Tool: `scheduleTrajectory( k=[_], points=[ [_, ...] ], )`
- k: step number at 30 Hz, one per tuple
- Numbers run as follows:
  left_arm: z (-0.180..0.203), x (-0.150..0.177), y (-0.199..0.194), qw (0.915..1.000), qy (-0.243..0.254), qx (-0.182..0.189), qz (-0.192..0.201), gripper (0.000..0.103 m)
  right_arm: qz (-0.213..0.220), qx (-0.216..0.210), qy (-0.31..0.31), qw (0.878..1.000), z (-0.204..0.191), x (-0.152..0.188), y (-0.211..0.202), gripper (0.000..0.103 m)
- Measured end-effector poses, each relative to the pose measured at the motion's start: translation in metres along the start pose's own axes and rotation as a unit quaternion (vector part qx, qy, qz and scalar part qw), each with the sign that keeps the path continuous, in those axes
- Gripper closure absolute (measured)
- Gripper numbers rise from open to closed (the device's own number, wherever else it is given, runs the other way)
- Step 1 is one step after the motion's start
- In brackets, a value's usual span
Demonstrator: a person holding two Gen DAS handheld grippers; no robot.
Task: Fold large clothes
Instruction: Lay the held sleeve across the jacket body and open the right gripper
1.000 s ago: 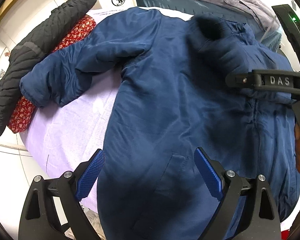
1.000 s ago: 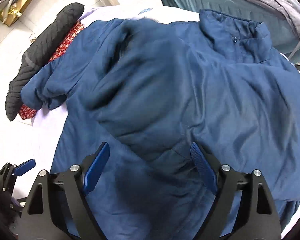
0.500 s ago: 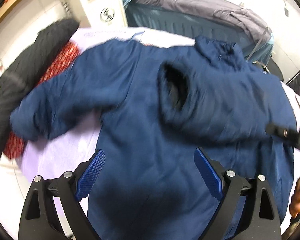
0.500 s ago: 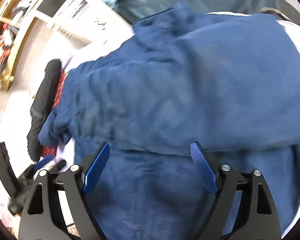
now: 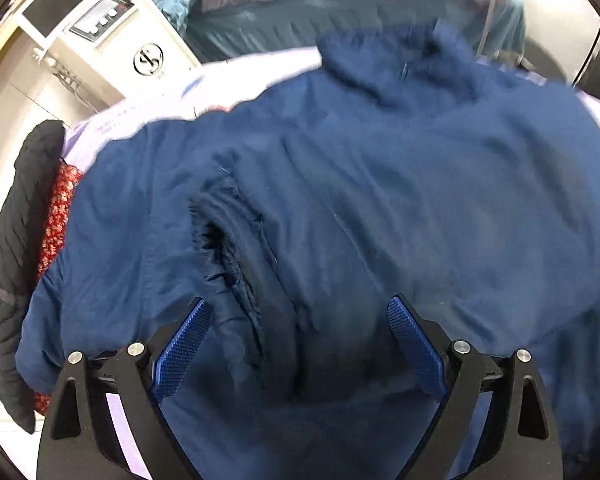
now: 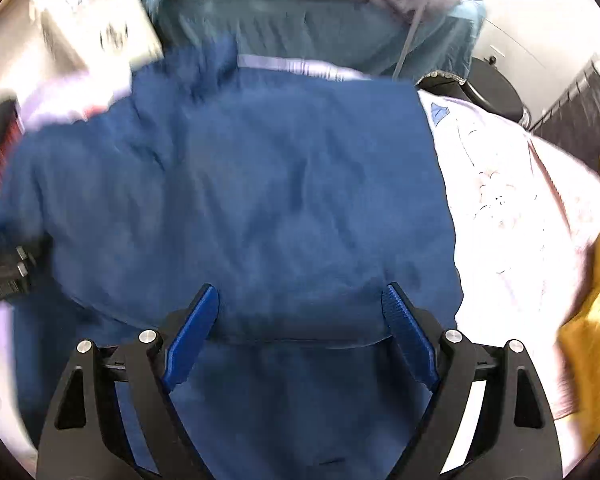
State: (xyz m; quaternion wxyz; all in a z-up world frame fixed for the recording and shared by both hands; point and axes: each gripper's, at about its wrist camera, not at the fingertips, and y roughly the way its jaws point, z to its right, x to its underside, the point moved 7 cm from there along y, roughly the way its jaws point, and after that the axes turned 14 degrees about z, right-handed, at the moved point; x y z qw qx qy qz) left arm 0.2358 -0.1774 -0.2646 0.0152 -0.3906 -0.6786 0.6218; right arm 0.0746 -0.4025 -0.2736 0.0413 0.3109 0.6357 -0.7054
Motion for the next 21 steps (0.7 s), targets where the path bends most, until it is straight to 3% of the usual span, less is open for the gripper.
scheduleTrajectory(
  k=[5,8,21],
  points=[
    [-0.010,0.014,0.030,0.9970,-0.056,0.031,-0.043,0.006,-0.037,0.008,-0.006,0.999,-0.003,0.009,0.029,0.010],
    [-0.011,0.021,0.042,0.9957,-0.061,0.041,-0.056,0.005,-0.059,0.020,-0.025,0.998,-0.008,0.013,0.046,0.007],
    [-0.018,0.028,0.058,0.9941,-0.082,0.050,-0.052,0.004,-0.080,0.048,-0.019,0.996,-0.007,0.008,0.077,0.005]
  ],
)
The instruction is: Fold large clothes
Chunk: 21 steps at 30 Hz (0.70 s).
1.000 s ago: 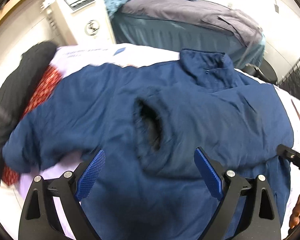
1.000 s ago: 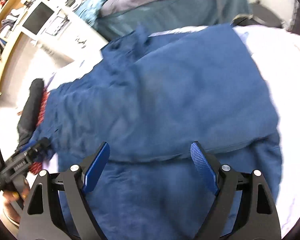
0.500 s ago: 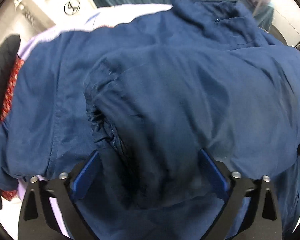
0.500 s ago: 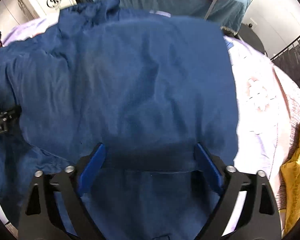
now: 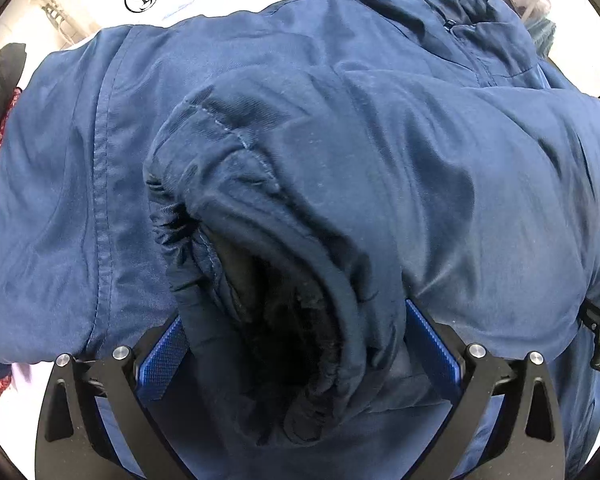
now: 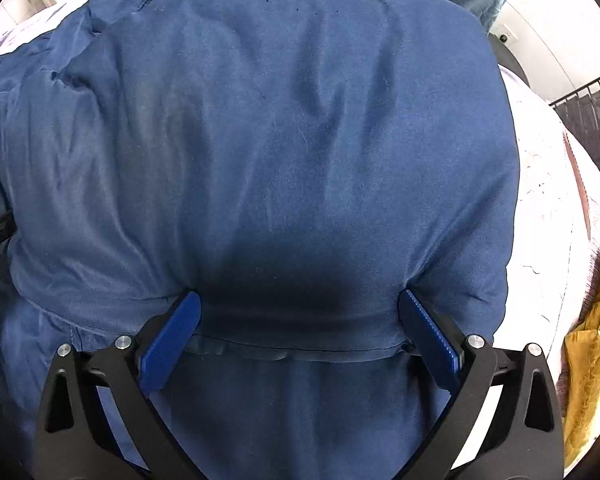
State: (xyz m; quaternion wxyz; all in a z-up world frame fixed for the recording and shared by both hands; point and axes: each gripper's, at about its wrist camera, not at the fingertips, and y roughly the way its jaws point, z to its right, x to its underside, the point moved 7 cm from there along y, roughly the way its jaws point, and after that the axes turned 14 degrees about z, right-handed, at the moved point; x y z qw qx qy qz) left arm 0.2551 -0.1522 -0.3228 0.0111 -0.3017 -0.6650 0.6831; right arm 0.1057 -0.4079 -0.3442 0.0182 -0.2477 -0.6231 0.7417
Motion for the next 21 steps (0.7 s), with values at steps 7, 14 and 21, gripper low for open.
scheduleTrajectory(
  k=[7,14,21],
  points=[
    [0.003,0.005,-0.002,0.9999,0.004,-0.004,0.011,0.004,0.010,0.003,0.003,1.000,-0.010,0.006,0.001,0.005],
    [0.012,0.021,-0.018,0.9999,0.001,-0.002,0.014,0.005,0.009,0.001,0.003,1.000,-0.009,0.012,-0.021,0.005],
    [0.003,0.038,-0.053,0.9988,-0.043,-0.002,0.022,0.006,0.034,-0.004,0.008,0.999,-0.007,0.023,-0.066,0.005]
  ],
)
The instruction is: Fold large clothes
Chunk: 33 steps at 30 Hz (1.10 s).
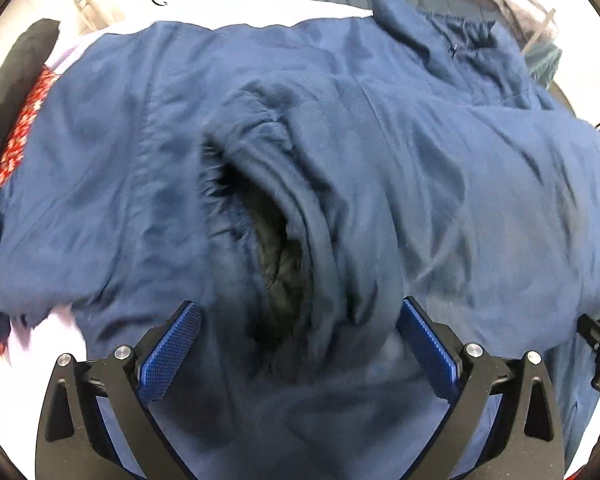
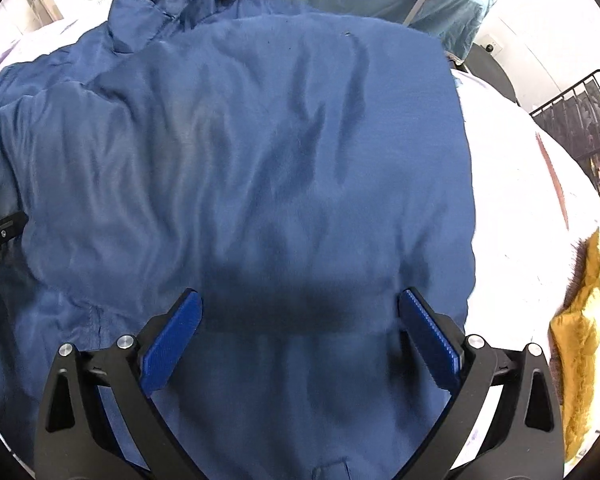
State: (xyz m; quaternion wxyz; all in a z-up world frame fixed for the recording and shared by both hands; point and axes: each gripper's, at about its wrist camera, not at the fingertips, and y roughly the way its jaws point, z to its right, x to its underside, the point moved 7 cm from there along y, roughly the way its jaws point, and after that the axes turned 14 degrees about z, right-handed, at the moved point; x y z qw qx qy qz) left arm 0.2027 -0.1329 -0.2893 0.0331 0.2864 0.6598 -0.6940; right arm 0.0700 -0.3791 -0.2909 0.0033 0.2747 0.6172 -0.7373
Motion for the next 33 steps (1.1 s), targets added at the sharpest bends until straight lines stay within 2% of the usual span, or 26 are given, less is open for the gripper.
scheduleTrajectory(
  k=[4,8,13,19,25,33],
  points=[
    [-0.007,0.015,-0.030,0.9997,-0.012,0.001,0.022,0.006,0.002,-0.022,0.034,0.999,-0.005,0.011,-0.025,0.005],
    [-0.018,0.034,-0.053,0.9989,-0.035,0.009,0.029,0.006,-0.005,-0.052,0.052,0.997,-0.027,0.027,-0.044,0.005],
    [-0.046,0.061,-0.079,0.9955,-0.088,0.024,0.028,0.006,-0.004,-0.089,0.038,0.995,-0.057,0.035,-0.065,0.005],
    [-0.100,0.072,-0.090,0.9893,-0.143,0.010,0.026,0.006,-0.009,-0.137,-0.002,0.990,-0.090,0.052,-0.086,0.005],
    [-0.154,0.100,-0.097,0.9772,-0.211,-0.009,0.022,0.007,-0.019,-0.168,-0.036,0.985,-0.121,0.058,-0.089,0.005],
    [-0.209,0.125,-0.107,0.9555,-0.292,-0.024,0.031,0.008,-0.020,-0.176,-0.057,0.983,-0.137,0.065,-0.088,0.005]
  ],
)
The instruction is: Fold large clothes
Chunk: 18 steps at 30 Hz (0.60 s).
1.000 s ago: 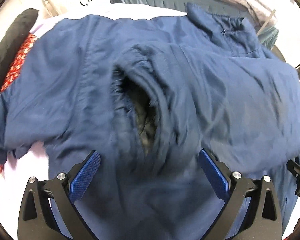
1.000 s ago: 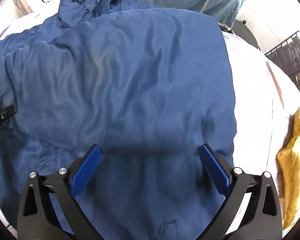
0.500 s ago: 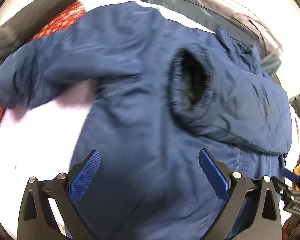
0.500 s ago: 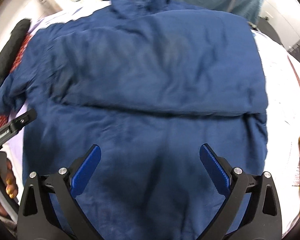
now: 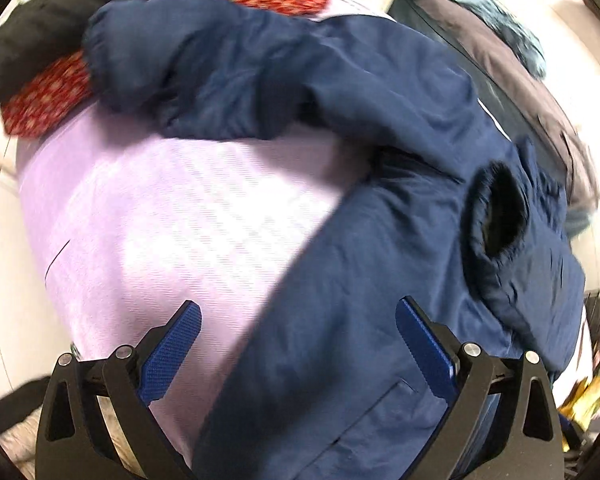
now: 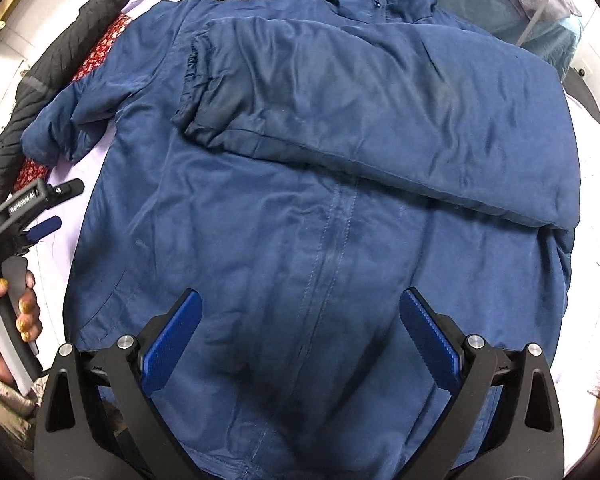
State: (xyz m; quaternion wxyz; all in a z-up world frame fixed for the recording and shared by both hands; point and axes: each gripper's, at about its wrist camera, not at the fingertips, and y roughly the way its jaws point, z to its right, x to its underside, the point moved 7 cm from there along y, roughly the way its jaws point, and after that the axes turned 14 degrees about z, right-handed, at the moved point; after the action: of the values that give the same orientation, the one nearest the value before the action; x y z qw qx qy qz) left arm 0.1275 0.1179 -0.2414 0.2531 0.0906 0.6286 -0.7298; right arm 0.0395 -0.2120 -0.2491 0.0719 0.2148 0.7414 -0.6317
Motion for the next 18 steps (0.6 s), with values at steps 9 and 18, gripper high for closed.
scheduleTrajectory(
  k=[9,18],
  points=[
    [-0.079,-0.036,0.006,0.9946,-0.096,-0.022,0.032,0.008,-0.015,0.017,0.000,1.000,-0.003,0.010,0.007,0.005],
    [-0.140,-0.140,0.006,0.9858,-0.105,-0.061,0.116,0.009,-0.017,0.046,0.024,0.999,0.003,0.012,0.009,0.005]
  ],
)
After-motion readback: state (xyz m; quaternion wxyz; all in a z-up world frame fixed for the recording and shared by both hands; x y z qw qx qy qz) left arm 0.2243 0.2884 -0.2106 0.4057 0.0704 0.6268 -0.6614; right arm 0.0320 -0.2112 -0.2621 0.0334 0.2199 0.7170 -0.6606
